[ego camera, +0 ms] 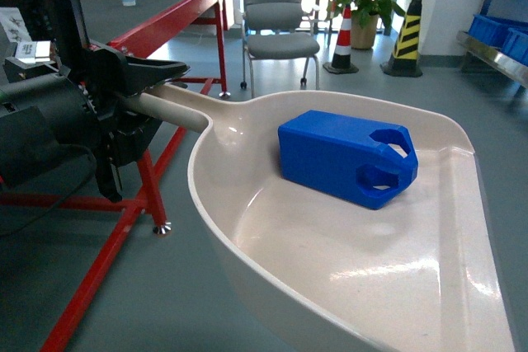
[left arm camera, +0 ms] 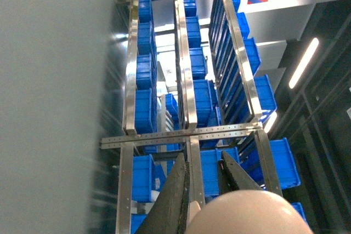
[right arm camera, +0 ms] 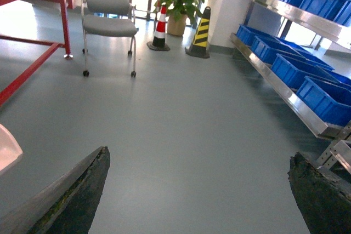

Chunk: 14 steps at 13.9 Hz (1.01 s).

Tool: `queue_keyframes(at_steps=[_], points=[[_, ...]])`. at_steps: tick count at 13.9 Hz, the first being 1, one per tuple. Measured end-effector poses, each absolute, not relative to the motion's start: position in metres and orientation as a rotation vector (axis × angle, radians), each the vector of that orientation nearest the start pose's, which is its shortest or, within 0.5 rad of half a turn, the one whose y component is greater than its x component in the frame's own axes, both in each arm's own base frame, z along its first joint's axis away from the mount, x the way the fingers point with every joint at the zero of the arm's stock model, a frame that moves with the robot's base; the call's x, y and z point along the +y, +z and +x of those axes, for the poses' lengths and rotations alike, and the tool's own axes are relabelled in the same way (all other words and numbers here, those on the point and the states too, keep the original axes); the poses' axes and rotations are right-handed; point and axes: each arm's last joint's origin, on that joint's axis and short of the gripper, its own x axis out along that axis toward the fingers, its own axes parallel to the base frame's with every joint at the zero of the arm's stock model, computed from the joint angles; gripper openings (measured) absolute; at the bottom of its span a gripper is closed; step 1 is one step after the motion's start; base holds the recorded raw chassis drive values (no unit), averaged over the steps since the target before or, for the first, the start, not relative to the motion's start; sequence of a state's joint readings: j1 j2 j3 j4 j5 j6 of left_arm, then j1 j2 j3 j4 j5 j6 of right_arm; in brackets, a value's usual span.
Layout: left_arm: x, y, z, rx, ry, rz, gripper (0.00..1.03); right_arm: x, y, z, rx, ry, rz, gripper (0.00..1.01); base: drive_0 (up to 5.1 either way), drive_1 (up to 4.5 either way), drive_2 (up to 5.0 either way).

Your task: Place part in tray to right shelf

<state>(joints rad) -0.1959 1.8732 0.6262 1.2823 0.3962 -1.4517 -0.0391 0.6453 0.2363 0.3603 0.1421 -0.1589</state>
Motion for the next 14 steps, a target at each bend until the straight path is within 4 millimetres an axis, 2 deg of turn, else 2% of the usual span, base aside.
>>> queue_keyframes(at_steps=[14], points=[[-0.0747,0.1455,0.3194,0.4,-0.507,-1.402,0.13,-0.0101,0.2153,0.1539,0.064,-0.176,-0.161,0.98,0.1,4.28,-4.1]])
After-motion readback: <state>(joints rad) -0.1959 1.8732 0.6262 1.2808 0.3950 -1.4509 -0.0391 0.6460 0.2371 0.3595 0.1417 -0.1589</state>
